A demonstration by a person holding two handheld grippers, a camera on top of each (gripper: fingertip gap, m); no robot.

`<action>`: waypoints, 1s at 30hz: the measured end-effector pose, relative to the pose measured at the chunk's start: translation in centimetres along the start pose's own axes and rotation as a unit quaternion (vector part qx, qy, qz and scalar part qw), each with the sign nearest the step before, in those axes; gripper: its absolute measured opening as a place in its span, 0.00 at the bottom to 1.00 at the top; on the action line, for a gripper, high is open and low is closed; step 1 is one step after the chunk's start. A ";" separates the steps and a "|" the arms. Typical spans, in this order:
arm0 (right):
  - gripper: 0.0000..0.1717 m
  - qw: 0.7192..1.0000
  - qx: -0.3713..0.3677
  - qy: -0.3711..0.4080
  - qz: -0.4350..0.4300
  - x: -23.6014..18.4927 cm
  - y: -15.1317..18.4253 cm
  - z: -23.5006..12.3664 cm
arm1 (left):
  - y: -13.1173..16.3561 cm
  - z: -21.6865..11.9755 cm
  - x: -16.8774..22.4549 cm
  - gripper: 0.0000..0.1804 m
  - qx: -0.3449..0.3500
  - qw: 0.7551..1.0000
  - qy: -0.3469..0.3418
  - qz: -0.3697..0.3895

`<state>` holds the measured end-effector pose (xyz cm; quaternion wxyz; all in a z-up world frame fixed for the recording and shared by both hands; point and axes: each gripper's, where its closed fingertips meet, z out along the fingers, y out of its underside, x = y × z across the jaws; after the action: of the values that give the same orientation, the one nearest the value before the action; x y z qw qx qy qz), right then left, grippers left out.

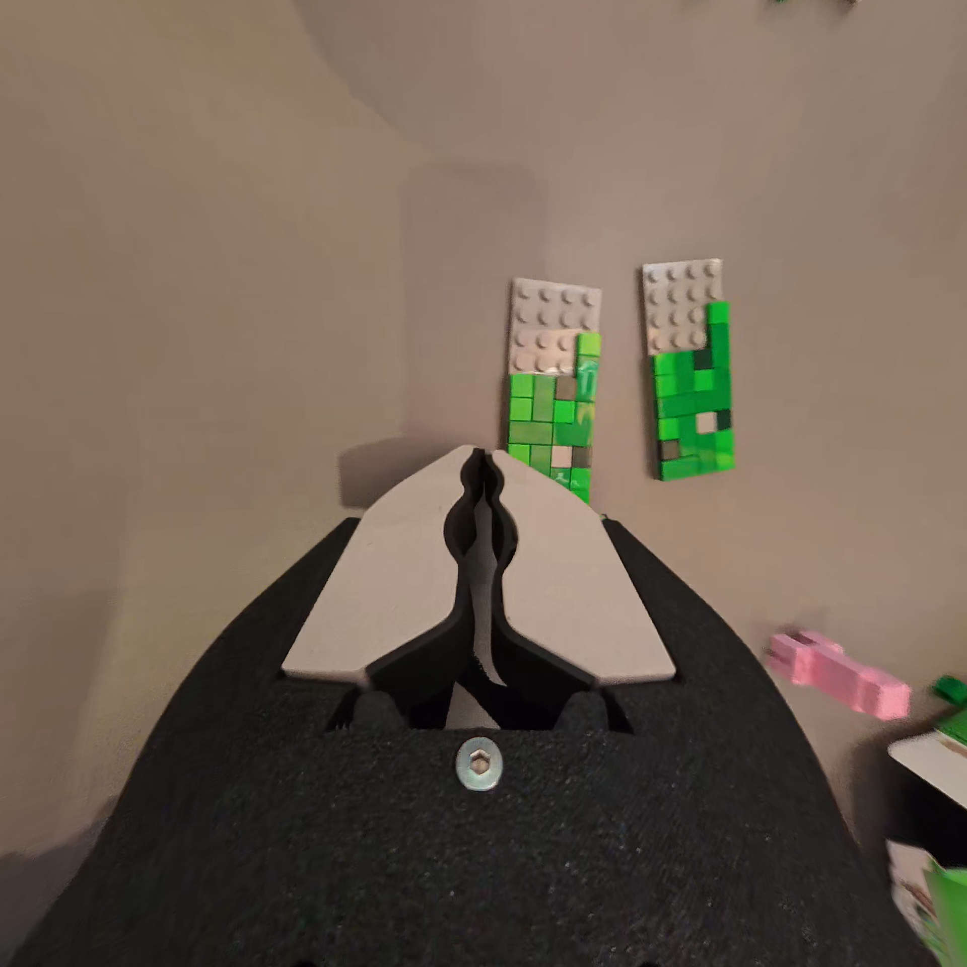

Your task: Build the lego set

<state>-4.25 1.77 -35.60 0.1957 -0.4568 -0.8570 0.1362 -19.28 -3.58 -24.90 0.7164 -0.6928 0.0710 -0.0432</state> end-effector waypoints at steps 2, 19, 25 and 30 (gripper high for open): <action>0.00 1.000 -0.007 0.030 -0.005 1.0 0.5 0.2 | 0.0 0.1 -0.1 0.31 0.000 1.000 -0.006 0.003; 0.00 0.805 0.430 0.315 0.259 15.5 -4.3 -7.5 | 0.4 5.6 -0.4 0.11 0.009 0.998 -0.055 0.032; 0.00 0.802 0.407 0.380 0.218 16.4 -2.7 -5.9 | 0.6 7.2 1.2 0.00 0.000 0.997 -0.027 0.072; 0.00 0.789 0.422 0.397 0.204 16.4 -2.1 -6.7 | 0.8 7.7 3.4 0.00 -0.007 0.989 0.000 0.146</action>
<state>-11.03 14.68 -25.34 0.6596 -0.5067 -0.4480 0.3277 -14.67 3.53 -25.61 0.7104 -0.6797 0.1718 0.0618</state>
